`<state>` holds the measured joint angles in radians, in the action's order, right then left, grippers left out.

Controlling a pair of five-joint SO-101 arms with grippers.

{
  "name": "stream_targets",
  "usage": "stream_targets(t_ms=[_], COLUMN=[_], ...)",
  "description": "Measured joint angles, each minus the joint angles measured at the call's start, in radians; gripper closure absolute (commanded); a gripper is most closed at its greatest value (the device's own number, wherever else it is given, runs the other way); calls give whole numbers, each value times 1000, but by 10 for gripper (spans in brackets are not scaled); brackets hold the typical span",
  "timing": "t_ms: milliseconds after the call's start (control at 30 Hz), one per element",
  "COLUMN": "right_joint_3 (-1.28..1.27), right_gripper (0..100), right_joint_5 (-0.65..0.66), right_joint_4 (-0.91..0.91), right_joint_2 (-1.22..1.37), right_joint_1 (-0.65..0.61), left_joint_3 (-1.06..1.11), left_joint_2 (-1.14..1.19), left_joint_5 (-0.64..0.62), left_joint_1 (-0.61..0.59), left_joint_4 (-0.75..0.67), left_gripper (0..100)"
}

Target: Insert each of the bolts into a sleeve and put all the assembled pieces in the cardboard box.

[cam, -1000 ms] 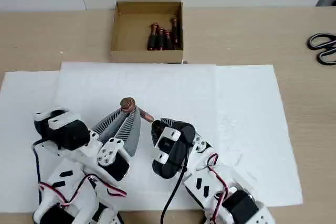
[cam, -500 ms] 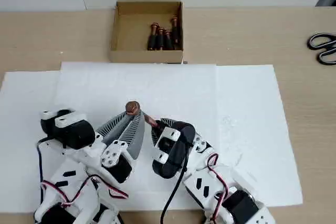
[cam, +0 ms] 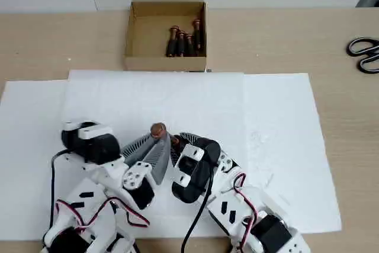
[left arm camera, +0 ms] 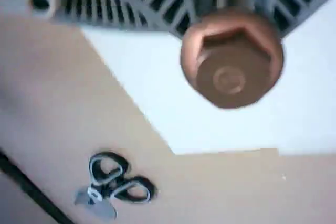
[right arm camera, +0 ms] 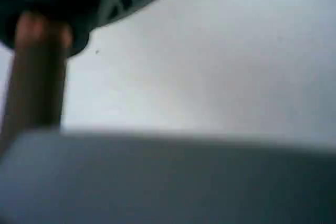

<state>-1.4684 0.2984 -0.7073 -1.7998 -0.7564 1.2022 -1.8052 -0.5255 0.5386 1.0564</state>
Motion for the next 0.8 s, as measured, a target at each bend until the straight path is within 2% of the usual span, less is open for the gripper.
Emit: stream_targets(t_ms=[433,633,800], right_joint_3=[-5,-2,3], right_gripper=[995,995,995], right_joint_5=[2,5,57], right_joint_4=[0,2,6], right_joint_2=[3,0,2], right_joint_1=[-2,3,3], left_joint_3=[31,35,35], left_joint_2=[-3,0,0], left_joint_5=[2,28,84], left_joint_1=[12,15,14], left_joint_4=[46,69,140], left_gripper=[989,813,802])
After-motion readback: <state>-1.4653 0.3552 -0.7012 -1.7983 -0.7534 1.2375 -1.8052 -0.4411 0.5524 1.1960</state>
